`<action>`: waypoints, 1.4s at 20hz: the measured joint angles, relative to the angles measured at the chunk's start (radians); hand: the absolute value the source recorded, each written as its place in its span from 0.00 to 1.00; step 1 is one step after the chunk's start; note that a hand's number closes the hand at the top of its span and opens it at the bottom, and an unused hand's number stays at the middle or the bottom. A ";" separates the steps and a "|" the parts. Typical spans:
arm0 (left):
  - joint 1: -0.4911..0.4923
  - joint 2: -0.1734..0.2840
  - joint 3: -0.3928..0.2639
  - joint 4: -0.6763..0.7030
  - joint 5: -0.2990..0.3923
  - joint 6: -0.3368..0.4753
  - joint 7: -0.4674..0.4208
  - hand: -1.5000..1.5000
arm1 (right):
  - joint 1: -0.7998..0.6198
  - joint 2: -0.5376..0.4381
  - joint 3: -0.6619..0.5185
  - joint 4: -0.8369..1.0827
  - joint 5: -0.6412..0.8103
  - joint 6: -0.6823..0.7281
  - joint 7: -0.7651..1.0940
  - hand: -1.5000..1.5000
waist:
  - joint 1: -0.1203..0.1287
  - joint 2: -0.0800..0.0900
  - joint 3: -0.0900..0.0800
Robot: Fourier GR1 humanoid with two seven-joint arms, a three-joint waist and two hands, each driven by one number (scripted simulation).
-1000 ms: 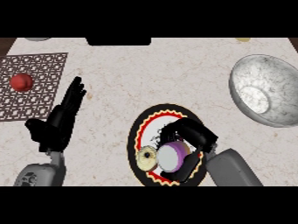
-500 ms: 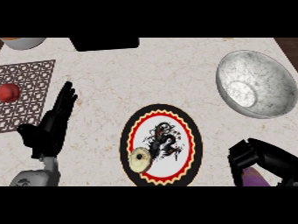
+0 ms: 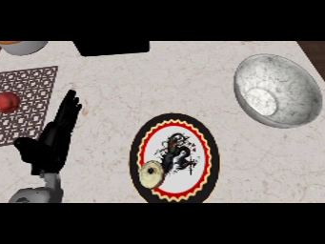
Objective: Pick the can from the plate and place it in the bowl
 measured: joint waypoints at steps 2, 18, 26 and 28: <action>0.006 0.000 -0.002 -0.003 0.000 -0.003 -0.006 0.50 | 0.042 -0.058 -0.087 -0.038 -0.084 0.007 0.014 1.00 | 0.007 0.001 -0.001; -0.068 -0.030 -0.037 0.031 -0.014 -0.021 0.000 0.50 | 0.026 -0.205 -0.434 -0.051 -0.465 0.096 0.318 1.00 | 0.094 0.021 0.000; -0.090 -0.038 -0.048 0.053 -0.021 -0.033 -0.013 0.50 | -0.204 -0.150 -0.245 0.053 -0.156 -0.055 0.297 1.00 | 0.128 0.028 0.001; -0.091 -0.043 -0.054 0.046 -0.025 -0.032 -0.008 0.50 | -0.271 -0.117 -0.174 0.109 -0.072 -0.089 0.284 1.00 | 0.132 0.029 0.001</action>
